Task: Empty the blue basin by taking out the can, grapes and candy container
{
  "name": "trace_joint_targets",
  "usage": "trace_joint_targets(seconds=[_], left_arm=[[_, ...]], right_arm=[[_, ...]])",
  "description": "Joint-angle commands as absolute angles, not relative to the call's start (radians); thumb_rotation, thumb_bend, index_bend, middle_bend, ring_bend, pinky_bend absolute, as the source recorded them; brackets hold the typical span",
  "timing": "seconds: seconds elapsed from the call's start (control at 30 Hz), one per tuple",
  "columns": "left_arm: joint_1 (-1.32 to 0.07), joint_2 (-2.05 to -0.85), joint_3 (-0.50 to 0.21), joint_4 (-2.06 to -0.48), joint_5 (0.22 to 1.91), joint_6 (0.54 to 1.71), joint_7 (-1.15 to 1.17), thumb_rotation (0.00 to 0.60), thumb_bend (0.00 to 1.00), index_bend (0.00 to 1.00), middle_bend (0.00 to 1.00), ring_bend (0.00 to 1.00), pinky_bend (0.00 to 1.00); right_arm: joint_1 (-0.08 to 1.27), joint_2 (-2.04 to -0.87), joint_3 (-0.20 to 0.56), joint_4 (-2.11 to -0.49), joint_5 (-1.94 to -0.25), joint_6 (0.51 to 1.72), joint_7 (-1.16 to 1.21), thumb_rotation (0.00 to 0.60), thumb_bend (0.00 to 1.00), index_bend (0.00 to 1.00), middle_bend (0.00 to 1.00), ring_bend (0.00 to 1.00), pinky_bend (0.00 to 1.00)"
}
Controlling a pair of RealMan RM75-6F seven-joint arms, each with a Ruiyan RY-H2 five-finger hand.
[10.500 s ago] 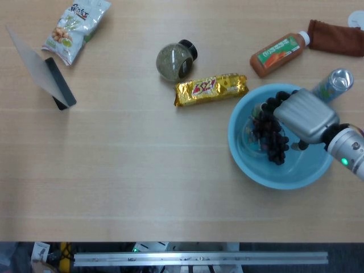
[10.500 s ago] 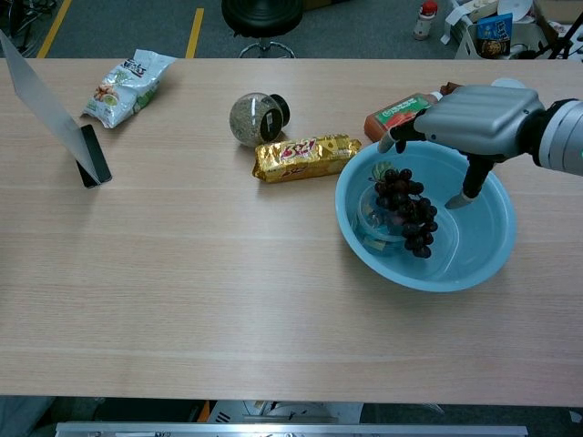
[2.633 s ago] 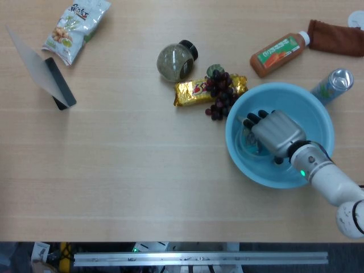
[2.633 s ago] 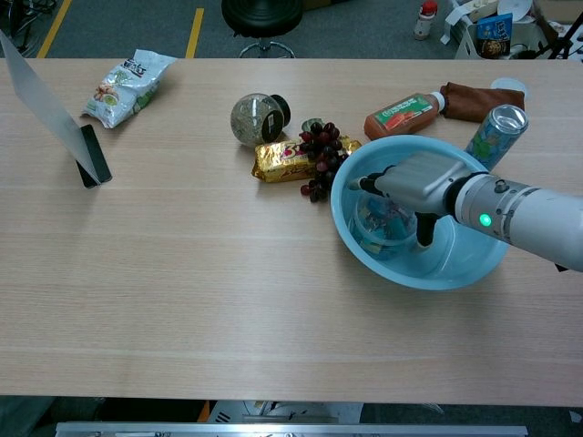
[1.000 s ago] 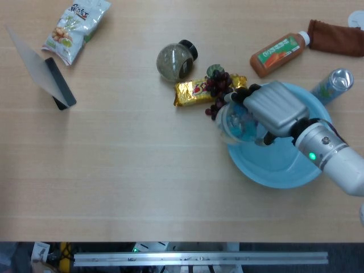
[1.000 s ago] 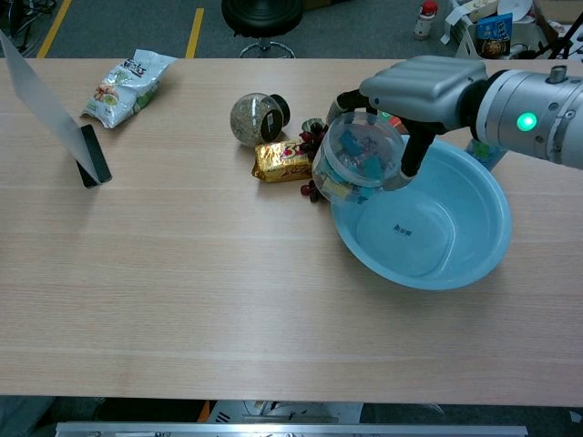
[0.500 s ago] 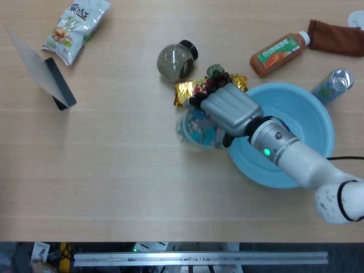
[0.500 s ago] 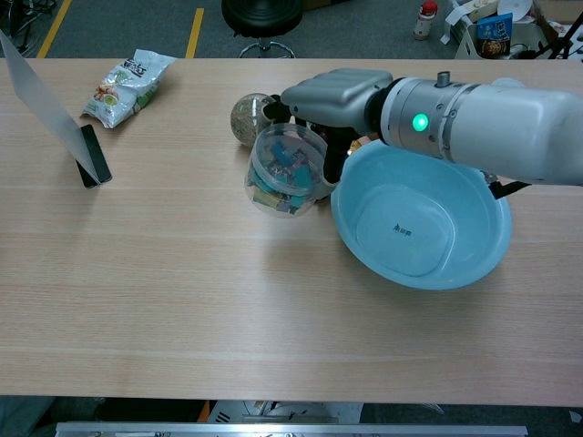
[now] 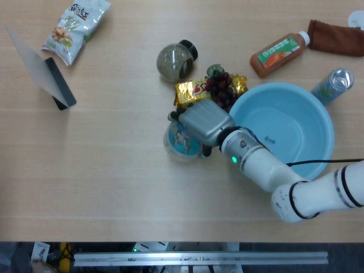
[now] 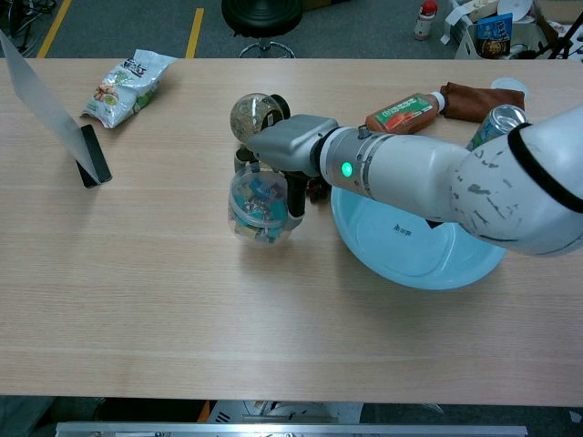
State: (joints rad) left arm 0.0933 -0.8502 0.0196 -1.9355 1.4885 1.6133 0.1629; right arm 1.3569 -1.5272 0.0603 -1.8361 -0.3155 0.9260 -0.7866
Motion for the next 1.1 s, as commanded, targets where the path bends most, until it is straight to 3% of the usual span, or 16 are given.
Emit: trace_joint_targets(seconds=[0.03,0.23,0.33,0.4,0.47,0.6,0.83,1.1], left_arm=[[0.095,-0.851,0.021,-1.934,1.49,1.615,0.161,0.6,0.27,0.29,0.23,0.19,0.17],[0.101,-0.853,0.021,-1.929,1.485,1.62,0.157,0.6,0.27,0.29,0.23,0.19,0.17],[0.101,-0.854,0.02,-1.928,1.483,1.618,0.158,0.6,0.27,0.29,0.23,0.19,0.17],[0.1,-0.854,0.019,-1.927,1.482,1.618,0.159,0.6,0.27,0.29,0.23,0.19,0.17],[0.1,-0.854,0.019,-1.926,1.48,1.615,0.159,0.6,0.27,0.29,0.23,0.19,0.17],[0.095,-0.854,0.016,-1.925,1.477,1.608,0.161,0.6,0.27,0.29,0.23,0.19,0.17],[0.084,-0.854,0.009,-1.923,1.473,1.597,0.161,0.6,0.27,0.29,0.23,0.19,0.17],[0.067,-0.849,-0.002,-1.916,1.47,1.581,0.161,0.6,0.27,0.29,0.23,0.19,0.17]], right_arm=[[1.375,-1.574,0.052,-1.786,-0.282,0.925,-0.803,0.6,0.2,0.32,0.4,0.38,0.52],[1.395,-1.64,0.046,-1.706,-0.221,0.91,-0.822,0.6,0.2,0.29,0.34,0.33,0.47],[1.401,-1.663,0.044,-1.679,-0.201,0.901,-0.827,0.6,0.18,0.21,0.3,0.29,0.44],[1.404,-1.669,0.042,-1.672,-0.189,0.895,-0.831,0.6,0.16,0.08,0.22,0.22,0.39],[1.405,-1.672,0.042,-1.667,-0.183,0.891,-0.833,0.6,0.15,0.01,0.15,0.16,0.34],[1.403,-1.667,0.047,-1.673,-0.19,0.893,-0.827,0.6,0.14,0.0,0.07,0.09,0.29],[1.372,-1.596,0.067,-1.761,-0.25,0.937,-0.785,0.6,0.14,0.0,0.05,0.08,0.28],[1.24,-1.449,0.037,-1.937,-0.463,1.121,-0.701,0.6,0.14,0.0,0.15,0.11,0.28]])
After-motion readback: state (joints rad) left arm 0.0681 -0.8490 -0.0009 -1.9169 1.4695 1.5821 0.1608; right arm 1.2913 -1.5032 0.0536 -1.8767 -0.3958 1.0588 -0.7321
